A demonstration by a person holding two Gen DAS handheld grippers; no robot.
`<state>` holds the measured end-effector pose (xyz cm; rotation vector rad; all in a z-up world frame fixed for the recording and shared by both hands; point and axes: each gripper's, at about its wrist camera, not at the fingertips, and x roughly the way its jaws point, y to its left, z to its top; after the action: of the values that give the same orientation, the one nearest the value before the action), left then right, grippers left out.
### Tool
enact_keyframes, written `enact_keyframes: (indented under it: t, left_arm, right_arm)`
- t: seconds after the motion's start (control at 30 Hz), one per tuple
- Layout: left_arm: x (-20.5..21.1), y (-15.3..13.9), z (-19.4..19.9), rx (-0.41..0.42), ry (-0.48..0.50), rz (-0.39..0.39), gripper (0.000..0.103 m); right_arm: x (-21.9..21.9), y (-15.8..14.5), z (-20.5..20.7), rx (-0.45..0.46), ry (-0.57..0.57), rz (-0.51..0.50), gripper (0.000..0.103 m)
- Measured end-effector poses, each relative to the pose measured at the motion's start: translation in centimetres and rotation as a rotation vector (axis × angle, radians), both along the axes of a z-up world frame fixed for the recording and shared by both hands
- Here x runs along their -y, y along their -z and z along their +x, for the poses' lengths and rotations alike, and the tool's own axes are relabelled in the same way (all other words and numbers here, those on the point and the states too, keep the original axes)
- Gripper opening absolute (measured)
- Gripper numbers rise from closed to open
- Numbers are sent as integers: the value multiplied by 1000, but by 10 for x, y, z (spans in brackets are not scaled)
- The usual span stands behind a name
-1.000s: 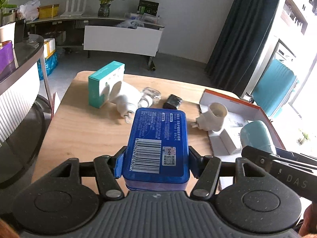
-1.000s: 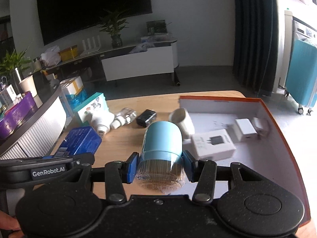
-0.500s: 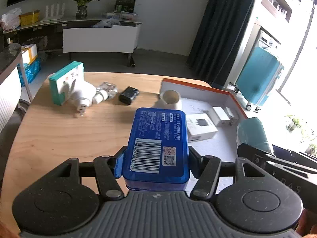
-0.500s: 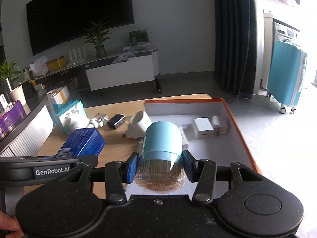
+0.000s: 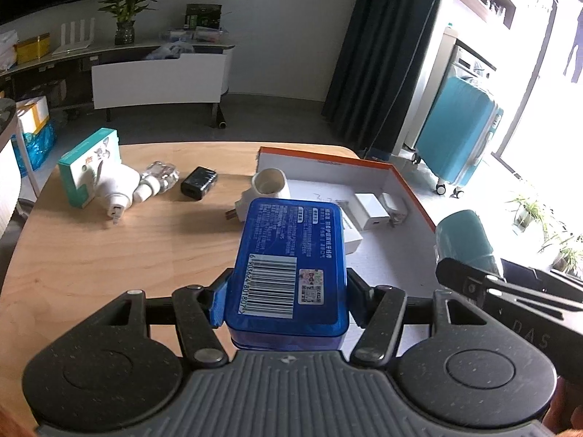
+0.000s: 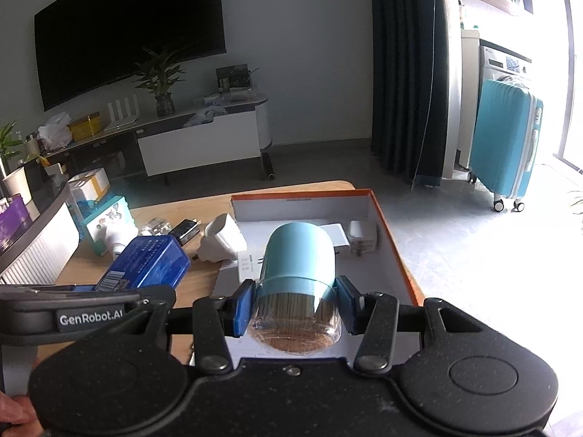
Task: Organize rigid objects
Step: 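Carry the blue package and light-blue jar over the tray with both tools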
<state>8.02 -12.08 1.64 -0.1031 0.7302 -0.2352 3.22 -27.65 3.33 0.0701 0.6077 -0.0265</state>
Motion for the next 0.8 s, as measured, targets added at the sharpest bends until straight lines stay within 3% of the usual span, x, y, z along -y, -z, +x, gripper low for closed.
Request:
enact_keyframes:
  t: [0.8]
  left_arm:
    - [42, 3, 11, -3, 99, 29, 62]
  right_arm:
    - [38, -3, 11, 13, 78, 7, 58]
